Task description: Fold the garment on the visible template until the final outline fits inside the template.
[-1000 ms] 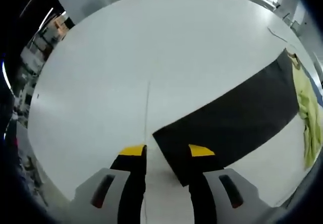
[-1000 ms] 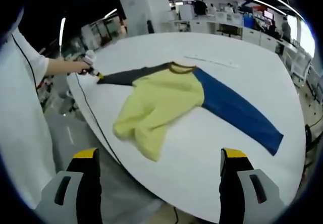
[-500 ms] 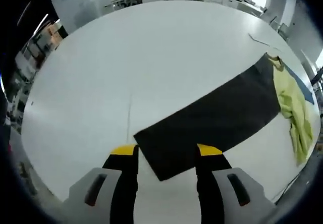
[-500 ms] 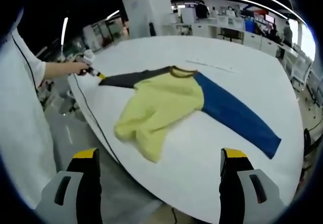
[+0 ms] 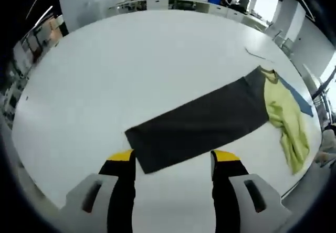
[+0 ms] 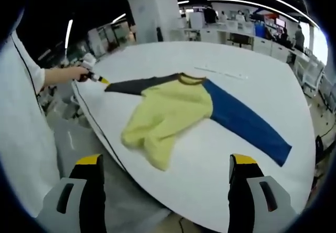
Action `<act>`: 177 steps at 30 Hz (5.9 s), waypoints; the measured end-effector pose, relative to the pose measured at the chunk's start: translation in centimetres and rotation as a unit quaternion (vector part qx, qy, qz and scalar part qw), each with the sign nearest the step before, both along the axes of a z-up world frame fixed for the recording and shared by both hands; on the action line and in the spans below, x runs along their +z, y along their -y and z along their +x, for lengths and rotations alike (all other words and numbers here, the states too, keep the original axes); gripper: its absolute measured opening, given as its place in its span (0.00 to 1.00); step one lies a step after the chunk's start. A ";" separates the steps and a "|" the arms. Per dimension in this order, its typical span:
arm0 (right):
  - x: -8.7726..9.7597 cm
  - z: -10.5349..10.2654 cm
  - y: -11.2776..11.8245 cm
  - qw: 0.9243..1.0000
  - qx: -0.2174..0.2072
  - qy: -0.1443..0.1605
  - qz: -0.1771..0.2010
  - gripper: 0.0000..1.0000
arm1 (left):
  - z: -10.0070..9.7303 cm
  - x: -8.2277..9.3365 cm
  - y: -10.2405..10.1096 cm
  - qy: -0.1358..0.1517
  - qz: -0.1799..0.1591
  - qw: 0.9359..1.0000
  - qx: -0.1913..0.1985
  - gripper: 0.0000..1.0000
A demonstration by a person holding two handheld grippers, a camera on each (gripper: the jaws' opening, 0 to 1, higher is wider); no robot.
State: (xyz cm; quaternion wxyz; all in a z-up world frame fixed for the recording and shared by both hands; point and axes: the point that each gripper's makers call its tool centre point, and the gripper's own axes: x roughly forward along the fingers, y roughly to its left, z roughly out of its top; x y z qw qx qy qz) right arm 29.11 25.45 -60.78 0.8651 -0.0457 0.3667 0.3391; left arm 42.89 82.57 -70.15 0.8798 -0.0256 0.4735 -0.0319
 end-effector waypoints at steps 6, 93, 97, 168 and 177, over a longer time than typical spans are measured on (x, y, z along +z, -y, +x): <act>0.3 -0.7 0.2 1.000 -0.002 0.005 0.001 0.99 | -0.9 1.6 1.5 0.016 -0.009 1.000 -0.015 0.61; 1.6 -6.0 -1.7 0.999 -0.015 0.035 0.020 0.99 | -17.6 10.3 19.4 0.040 -0.133 0.980 -0.143 1.00; 1.8 -5.6 -1.7 0.999 -0.012 0.040 0.019 0.99 | -17.8 10.2 20.0 0.040 -0.138 0.978 -0.149 1.00; -2.8 -1.3 -3.0 0.999 0.028 -0.005 0.025 0.76 | -14.4 5.7 25.2 0.020 -0.133 0.959 -0.248 0.54; -3.4 -1.1 -2.6 0.999 0.018 -0.010 0.034 0.76 | -14.1 5.3 24.7 0.005 -0.124 0.962 -0.245 0.52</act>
